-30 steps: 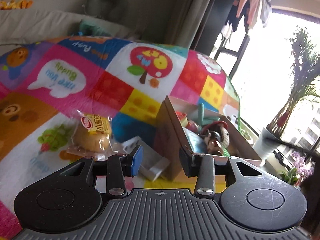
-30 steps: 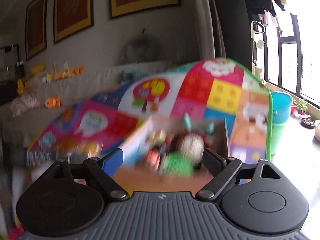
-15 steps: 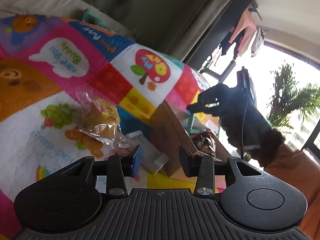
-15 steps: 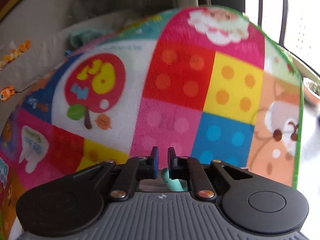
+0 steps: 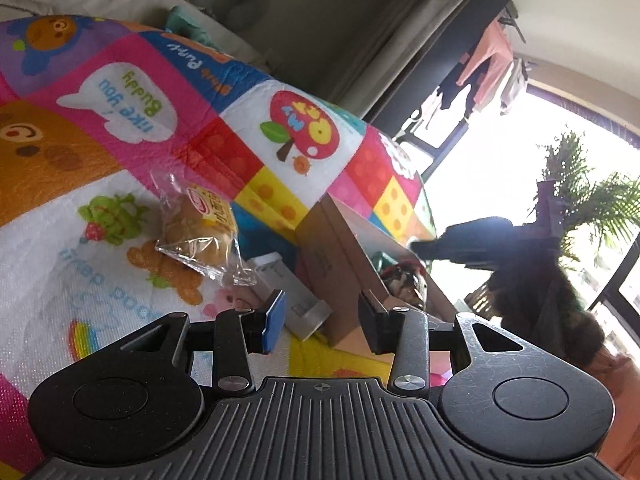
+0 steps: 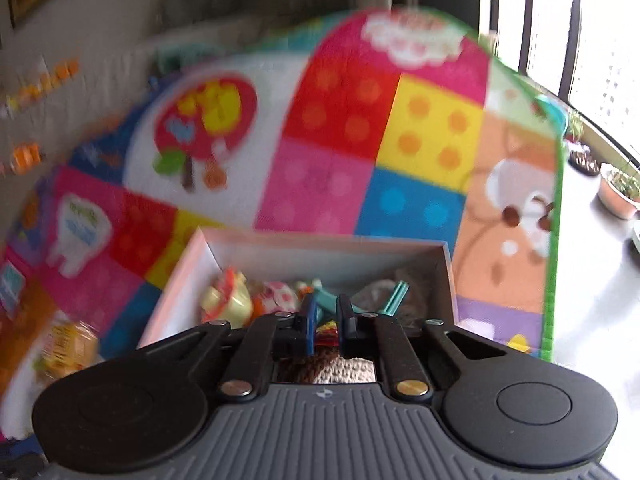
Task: Organize objects
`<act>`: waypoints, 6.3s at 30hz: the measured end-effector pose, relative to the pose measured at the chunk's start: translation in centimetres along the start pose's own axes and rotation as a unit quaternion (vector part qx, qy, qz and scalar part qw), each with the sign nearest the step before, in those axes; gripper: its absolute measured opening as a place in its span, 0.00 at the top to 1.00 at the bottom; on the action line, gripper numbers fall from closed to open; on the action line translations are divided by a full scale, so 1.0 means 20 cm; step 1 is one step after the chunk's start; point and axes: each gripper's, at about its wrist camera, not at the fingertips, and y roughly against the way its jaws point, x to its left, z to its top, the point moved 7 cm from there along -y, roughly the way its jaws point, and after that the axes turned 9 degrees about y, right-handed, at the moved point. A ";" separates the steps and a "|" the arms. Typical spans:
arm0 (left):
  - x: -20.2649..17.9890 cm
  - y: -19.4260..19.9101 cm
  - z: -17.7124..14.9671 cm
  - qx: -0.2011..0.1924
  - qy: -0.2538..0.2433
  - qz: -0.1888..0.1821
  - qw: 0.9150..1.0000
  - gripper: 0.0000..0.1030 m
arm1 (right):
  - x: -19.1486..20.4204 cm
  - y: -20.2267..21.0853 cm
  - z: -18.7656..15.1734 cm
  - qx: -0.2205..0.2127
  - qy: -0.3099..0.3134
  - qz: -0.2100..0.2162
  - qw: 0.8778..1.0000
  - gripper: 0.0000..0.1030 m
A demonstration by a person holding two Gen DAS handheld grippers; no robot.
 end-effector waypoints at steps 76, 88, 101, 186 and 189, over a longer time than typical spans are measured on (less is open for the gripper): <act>0.24 0.27 0.04 -0.014 -0.023 0.173 0.985 0.39 | 0.95 -0.14 0.06 0.074 0.052 0.174 0.981 0.03; 0.34 0.37 0.10 -0.060 0.057 0.156 0.984 0.39 | 1.07 -0.36 -0.17 0.167 0.092 0.132 0.973 0.38; 0.33 0.35 0.09 -0.056 0.043 0.171 0.983 0.40 | 0.94 0.37 -0.68 0.091 0.181 0.167 0.965 0.09; 0.14 0.25 -0.07 0.006 -0.072 0.193 0.978 0.37 | 0.90 0.17 -0.68 0.003 0.131 0.045 0.990 0.23; 0.14 0.25 -0.07 0.006 -0.073 0.194 0.978 0.37 | 0.90 0.20 -0.69 -0.002 0.139 0.047 0.989 0.23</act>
